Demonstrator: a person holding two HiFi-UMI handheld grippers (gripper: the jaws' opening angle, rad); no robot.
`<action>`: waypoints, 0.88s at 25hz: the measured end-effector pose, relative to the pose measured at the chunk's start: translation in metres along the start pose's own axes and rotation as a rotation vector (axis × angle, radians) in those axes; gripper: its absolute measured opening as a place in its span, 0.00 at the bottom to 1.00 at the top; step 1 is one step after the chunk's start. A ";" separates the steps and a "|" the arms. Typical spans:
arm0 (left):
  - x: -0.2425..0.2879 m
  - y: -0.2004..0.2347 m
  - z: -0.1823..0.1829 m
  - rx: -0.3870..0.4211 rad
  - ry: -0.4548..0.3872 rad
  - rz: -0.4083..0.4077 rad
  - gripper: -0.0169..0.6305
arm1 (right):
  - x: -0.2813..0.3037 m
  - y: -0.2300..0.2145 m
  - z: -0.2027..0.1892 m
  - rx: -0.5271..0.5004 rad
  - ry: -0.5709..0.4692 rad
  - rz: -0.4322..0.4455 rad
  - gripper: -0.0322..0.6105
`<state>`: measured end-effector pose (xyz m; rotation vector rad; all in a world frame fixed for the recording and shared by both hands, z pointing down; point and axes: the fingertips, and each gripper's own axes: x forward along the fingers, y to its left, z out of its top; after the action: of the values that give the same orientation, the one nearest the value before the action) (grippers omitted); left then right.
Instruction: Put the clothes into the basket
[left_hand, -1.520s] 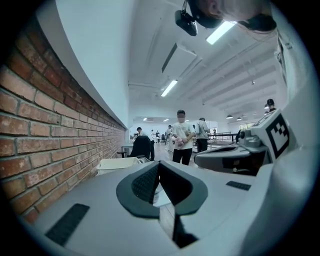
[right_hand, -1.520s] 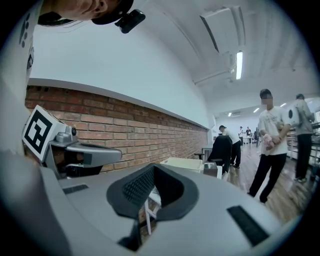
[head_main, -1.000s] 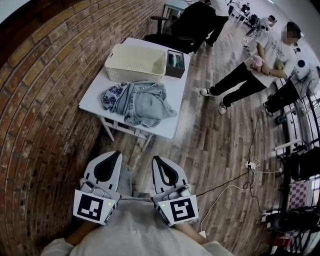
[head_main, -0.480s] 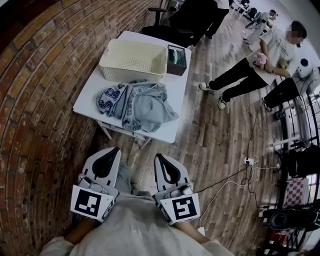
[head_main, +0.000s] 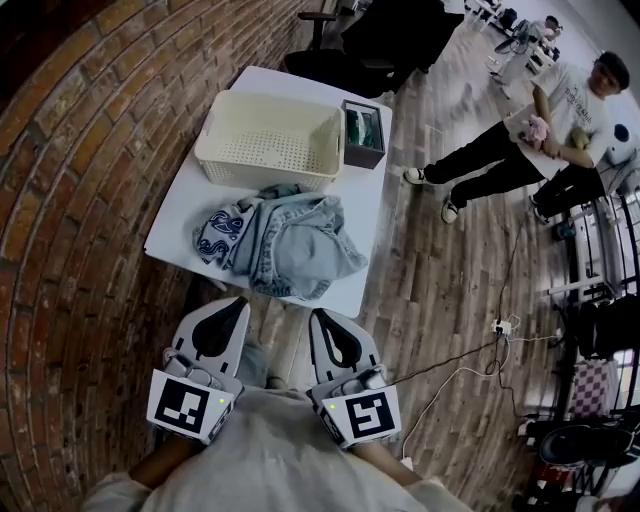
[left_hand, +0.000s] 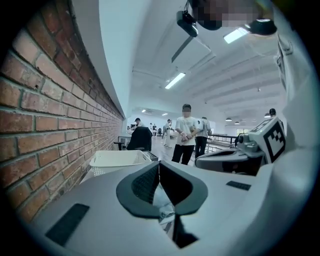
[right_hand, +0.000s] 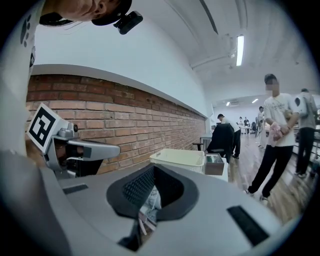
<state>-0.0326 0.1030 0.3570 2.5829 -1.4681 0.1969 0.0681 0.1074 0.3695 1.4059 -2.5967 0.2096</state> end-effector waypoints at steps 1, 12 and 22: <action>0.005 0.005 0.000 0.000 0.007 -0.005 0.04 | 0.007 0.000 0.001 -0.001 -0.001 0.005 0.06; 0.048 0.037 0.005 -0.017 0.048 -0.088 0.04 | 0.047 -0.017 0.008 0.012 0.043 -0.047 0.06; 0.075 0.062 -0.009 -0.035 0.122 -0.156 0.04 | 0.072 -0.033 0.002 0.052 0.074 -0.116 0.06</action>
<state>-0.0481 0.0112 0.3850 2.5922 -1.2133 0.2995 0.0567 0.0306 0.3849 1.5303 -2.4588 0.3078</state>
